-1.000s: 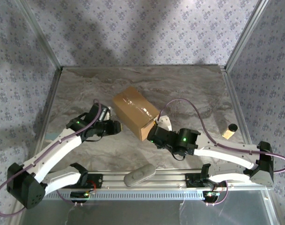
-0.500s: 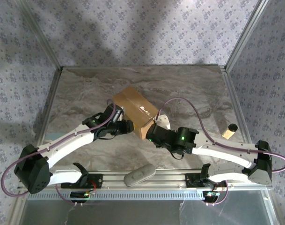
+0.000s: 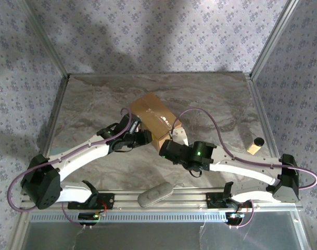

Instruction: Unpack the express box

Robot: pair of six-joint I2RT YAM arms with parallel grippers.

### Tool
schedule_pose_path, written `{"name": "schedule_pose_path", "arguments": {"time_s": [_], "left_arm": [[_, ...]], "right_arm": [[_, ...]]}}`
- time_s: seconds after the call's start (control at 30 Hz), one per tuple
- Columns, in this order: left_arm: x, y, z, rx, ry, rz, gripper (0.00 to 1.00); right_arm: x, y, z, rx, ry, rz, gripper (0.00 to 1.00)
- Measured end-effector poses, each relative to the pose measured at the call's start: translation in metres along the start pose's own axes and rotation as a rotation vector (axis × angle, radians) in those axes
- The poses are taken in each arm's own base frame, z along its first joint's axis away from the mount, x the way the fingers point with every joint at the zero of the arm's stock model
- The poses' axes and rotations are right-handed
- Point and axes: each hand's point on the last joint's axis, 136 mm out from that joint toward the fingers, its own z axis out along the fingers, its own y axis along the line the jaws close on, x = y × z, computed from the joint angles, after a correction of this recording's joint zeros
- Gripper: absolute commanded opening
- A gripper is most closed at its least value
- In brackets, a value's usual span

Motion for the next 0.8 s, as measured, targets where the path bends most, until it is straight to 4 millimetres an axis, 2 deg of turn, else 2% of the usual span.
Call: {"name": "schedule_pose_path", "arguments": {"time_s": [0.33,0.5,0.8], "left_arm": [[-0.008,0.000,0.003,-0.011,-0.043,-0.064,0.43],[-0.009,-0.004,0.005,-0.007,-0.063,-0.078,0.43],[-0.011,-0.004,0.006,-0.020,-0.088,-0.081,0.43]], "right_arm": [[0.002,0.010,-0.001,-0.023,0.001,-0.065,0.00],[0.000,0.032,-0.005,-0.097,-0.001,-0.099,0.00],[0.000,0.035,-0.005,-0.108,0.004,-0.116,0.00]]}}
